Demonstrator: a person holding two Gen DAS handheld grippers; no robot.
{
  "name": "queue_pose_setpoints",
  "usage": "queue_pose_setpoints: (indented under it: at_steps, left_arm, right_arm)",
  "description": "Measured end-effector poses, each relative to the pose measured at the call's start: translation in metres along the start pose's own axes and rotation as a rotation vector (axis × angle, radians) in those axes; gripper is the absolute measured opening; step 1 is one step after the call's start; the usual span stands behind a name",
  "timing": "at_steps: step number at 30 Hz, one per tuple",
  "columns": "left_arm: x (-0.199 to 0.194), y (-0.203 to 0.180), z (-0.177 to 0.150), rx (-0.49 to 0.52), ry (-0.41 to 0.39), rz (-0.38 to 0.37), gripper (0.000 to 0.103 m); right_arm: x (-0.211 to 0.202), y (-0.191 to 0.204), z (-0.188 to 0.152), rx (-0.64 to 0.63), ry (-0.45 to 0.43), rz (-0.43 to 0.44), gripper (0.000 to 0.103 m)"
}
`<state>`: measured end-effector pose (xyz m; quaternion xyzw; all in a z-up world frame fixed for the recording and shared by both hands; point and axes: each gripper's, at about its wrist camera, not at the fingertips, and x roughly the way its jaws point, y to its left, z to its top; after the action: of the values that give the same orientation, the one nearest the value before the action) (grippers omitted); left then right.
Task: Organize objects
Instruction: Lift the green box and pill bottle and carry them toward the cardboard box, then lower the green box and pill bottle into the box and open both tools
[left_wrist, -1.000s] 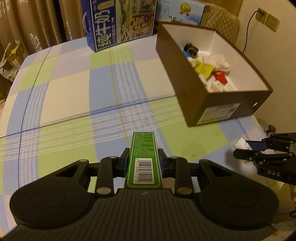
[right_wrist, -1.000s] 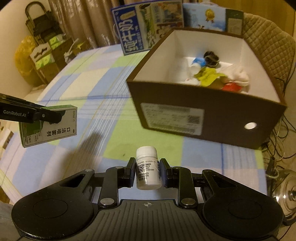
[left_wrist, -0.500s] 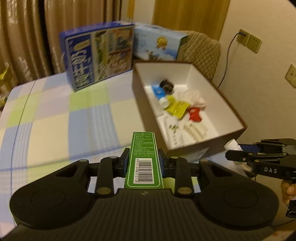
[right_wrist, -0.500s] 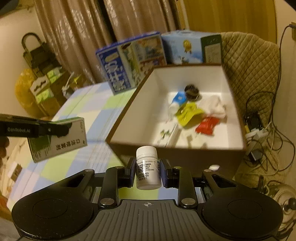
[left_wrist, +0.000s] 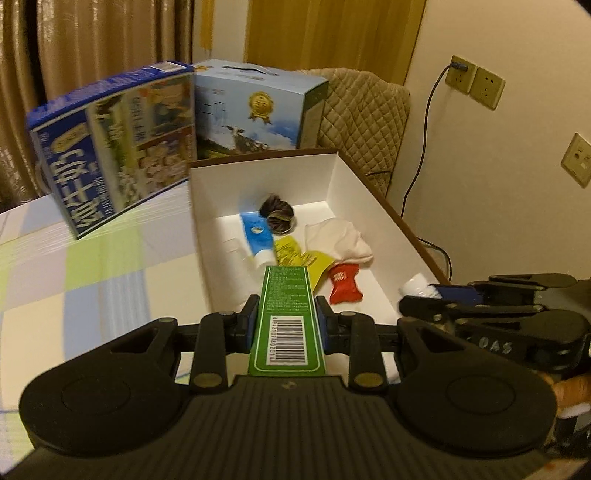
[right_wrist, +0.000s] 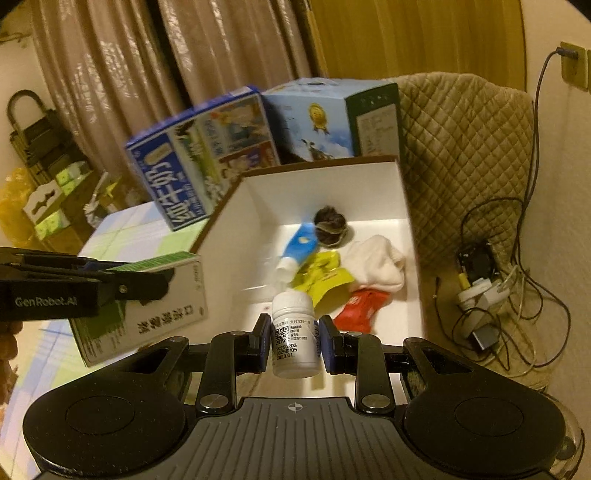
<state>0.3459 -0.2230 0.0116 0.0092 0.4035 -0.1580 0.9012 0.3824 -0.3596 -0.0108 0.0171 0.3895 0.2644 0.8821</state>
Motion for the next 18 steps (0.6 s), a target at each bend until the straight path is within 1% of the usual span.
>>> queue_pose_setpoints:
  at_steps: [5, 8, 12, 15, 18]
  left_arm:
    - [0.042, -0.011, 0.024, 0.007, 0.033, 0.014, 0.025]
    - [0.064, -0.014, 0.037, 0.009, 0.040, 0.018, 0.025]
    - [0.093, -0.015, 0.054, 0.004, 0.052, 0.027, 0.025]
    - [0.121, -0.014, 0.067, -0.007, 0.081, 0.039, 0.025]
    - [0.142, -0.013, 0.073, -0.010, 0.093, 0.054, 0.026]
  right_arm:
    - [0.027, -0.017, 0.019, 0.011, 0.012, -0.013, 0.025]
    - [0.042, -0.028, 0.031, 0.010, 0.020, -0.021, 0.025]
    - [0.060, -0.041, 0.043, 0.012, 0.032, -0.033, 0.025]
    - [0.072, -0.049, 0.051, 0.014, 0.040, -0.040, 0.025]
    - [0.081, -0.055, 0.058, 0.020, 0.042, -0.042, 0.025]
